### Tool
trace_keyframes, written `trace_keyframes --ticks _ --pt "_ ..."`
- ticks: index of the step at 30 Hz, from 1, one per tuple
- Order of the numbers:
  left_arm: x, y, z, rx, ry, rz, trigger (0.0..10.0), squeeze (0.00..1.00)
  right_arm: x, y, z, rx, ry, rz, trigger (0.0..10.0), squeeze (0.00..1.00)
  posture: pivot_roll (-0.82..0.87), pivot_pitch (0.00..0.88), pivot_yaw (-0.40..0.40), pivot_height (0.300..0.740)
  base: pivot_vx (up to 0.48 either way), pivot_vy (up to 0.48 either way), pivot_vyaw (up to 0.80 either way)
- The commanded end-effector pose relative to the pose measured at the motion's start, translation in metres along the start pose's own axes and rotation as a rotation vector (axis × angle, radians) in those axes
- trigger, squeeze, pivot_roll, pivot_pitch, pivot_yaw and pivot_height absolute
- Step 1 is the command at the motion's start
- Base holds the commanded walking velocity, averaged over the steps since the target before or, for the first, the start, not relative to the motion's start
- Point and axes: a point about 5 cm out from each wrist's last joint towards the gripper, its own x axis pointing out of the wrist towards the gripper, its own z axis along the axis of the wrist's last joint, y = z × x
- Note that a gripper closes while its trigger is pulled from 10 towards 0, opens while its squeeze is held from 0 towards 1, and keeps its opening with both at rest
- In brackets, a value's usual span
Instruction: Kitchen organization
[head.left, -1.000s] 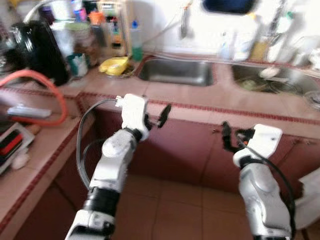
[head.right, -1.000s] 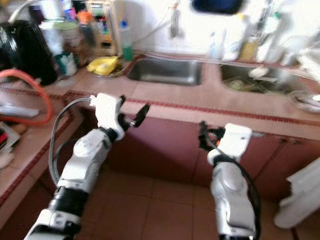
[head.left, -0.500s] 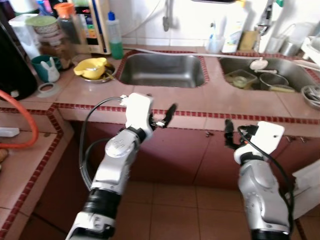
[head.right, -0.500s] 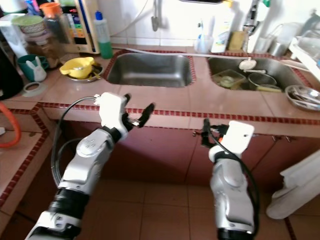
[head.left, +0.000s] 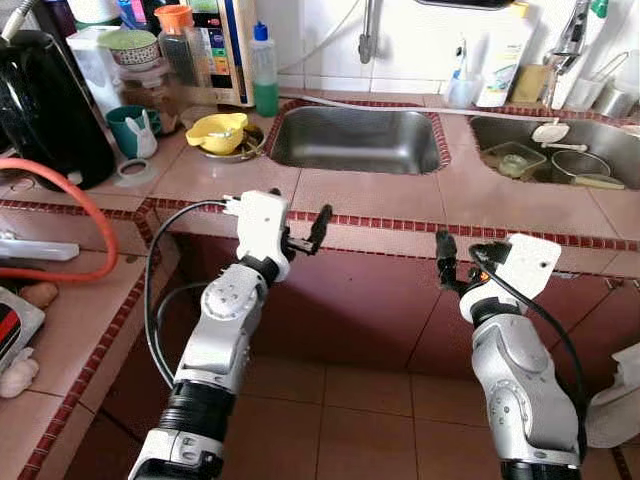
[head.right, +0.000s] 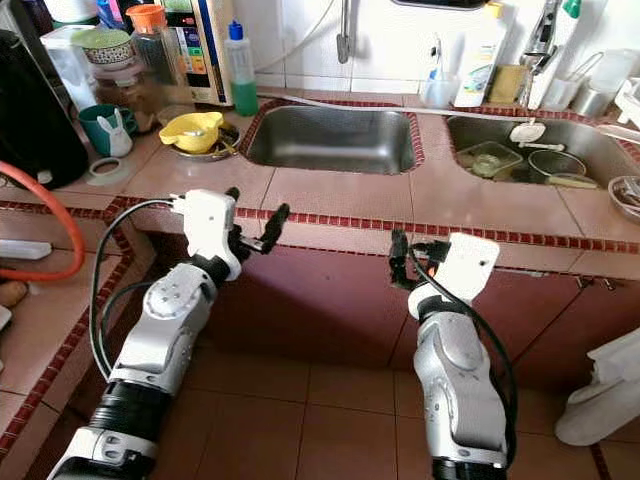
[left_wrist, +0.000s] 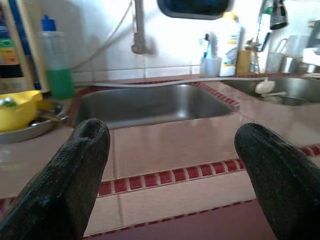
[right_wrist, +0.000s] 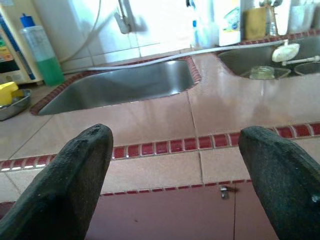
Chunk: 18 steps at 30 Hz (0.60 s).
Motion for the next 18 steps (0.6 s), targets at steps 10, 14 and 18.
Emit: trace_keyframes --ticks 10,14,18 --pt "0.002 -0.006 0.004 -0.032 -0.025 -0.017 10.0 0.0 -0.002 0.002 0.0 0.06 0.024 0.012 10.0 0.0 0.06 0.0 0.023 0.74 0.0 0.0 0.0" --pt "0.002 -0.005 0.008 -0.028 -0.046 -0.022 10.0 0.0 -0.004 0.008 0.008 -0.013 -0.028 0.026 10.0 0.0 0.07 0.0 0.022 0.74 0.0 0.0 0.0" --pt "0.001 0.002 0.018 0.012 -0.102 0.016 10.0 0.0 -0.008 0.011 0.019 -0.101 -0.059 0.015 10.0 0.0 0.07 0.0 0.024 0.74 0.0 0.0 0.0"
